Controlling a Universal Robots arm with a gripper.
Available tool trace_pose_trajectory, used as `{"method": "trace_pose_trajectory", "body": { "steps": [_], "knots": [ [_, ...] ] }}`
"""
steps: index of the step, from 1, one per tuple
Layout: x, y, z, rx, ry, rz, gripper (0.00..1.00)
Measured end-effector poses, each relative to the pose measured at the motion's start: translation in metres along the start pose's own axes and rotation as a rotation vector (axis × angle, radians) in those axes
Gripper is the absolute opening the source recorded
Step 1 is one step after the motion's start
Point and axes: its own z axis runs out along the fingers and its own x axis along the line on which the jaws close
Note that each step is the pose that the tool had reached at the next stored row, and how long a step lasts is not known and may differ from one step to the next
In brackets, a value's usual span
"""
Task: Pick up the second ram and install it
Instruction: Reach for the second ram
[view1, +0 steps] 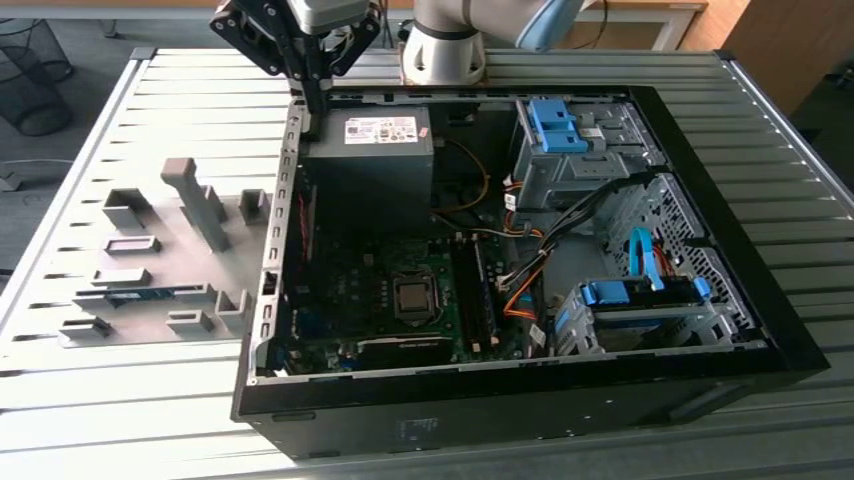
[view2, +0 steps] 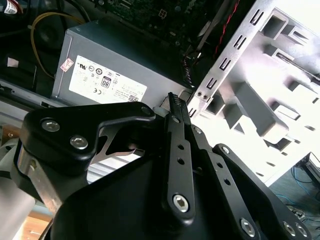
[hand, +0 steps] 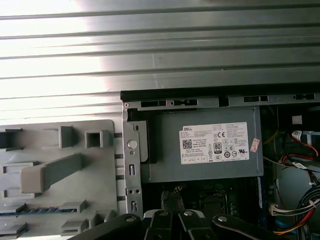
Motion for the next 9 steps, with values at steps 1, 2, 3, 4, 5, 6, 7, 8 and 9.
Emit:
{"method": "trace_pose_trajectory", "body": {
  "steps": [1, 2, 3, 4, 5, 6, 7, 8, 9],
  "knots": [
    [0.0005, 0.0000, 0.0000, 0.0000, 0.0001, 0.000, 0.10],
    [0.0011, -0.0001, 0.0000, 0.0000, 0.0000, 0.000, 0.10],
    [0.0016, -0.0001, 0.0000, 0.0000, 0.0000, 0.000, 0.10],
    [0.0022, -0.0001, 0.0001, -0.0001, -0.0001, 0.000, 0.10],
    [0.0026, -0.0002, 0.0000, 0.0000, 0.0000, 0.000, 0.10],
    [0.0031, -0.0002, 0.0000, 0.0000, 0.0000, 0.000, 0.10],
    [0.0035, -0.0003, 0.0001, -0.0001, 0.0000, 0.000, 0.10],
    [0.0040, -0.0003, 0.0001, -0.0001, 0.0000, 0.000, 0.10],
    [0.0045, -0.0003, 0.0001, 0.0000, 0.0000, 0.000, 0.10]
  ]
}}
